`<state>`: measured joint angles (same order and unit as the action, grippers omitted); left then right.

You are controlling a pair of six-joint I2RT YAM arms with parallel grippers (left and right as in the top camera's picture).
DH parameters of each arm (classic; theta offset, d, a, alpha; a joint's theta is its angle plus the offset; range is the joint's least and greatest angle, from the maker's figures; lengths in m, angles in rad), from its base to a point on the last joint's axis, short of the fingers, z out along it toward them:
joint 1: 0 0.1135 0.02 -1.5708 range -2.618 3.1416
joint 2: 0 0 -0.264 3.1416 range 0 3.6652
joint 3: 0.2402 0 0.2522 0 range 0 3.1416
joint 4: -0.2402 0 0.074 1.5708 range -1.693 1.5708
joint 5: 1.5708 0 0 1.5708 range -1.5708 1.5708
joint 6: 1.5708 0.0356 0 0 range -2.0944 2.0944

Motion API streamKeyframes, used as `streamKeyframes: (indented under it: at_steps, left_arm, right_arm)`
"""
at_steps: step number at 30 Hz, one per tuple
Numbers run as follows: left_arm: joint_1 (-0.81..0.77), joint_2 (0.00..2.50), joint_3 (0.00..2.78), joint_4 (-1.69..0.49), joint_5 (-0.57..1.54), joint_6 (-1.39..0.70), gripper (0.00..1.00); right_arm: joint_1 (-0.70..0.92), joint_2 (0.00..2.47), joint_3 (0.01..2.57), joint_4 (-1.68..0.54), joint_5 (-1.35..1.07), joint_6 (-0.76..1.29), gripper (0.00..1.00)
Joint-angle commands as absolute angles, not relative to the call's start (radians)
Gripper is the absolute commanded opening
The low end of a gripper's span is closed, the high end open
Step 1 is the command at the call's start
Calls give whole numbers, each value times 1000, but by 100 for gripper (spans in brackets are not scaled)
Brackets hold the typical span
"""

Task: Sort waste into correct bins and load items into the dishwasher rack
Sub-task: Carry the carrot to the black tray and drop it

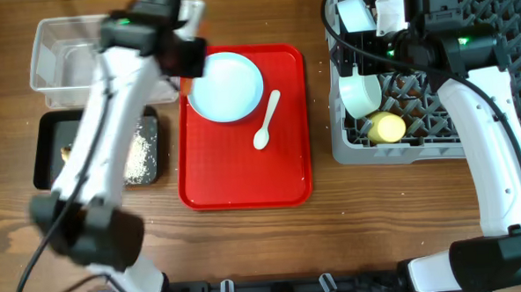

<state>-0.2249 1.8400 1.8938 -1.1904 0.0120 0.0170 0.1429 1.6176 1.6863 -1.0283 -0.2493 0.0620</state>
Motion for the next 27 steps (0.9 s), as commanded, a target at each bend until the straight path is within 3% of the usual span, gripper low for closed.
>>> streamKeyframes:
  at_steps: [1,4,8,13,17,24,26,27]
  left_arm:
    - [-111,1751,1906,-1289,-79,-132,9]
    - [70,1720,1905,-1455,-96,-211,8]
    - [264,1721,1805,-1491,-96,-239,8]
    - [389,1722,1466,-1278,-94,-364,4]
    - [390,1722,1189,-935,-57,-526,5]
    - [390,1723,991,-581,-16,-641,24]
    - [390,1723,991,-563,-16,-640,38]
    - [390,1723,991,-560,-15,-640,54]
  right_arm:
    - [143,1631,1693,-1029,-236,52,100]
    - [143,1631,1693,-1030,-236,52,100]
    - [143,1631,1693,-1017,-236,52,100]
    - [143,1631,1693,-1011,-236,52,100]
    - [143,1631,1693,-1010,-237,56,100]
    - [143,1631,1693,-1019,-237,81,100]
    - [143,1631,1693,-1019,-237,81,100]
    - [143,1631,1693,-1019,-237,82,100]
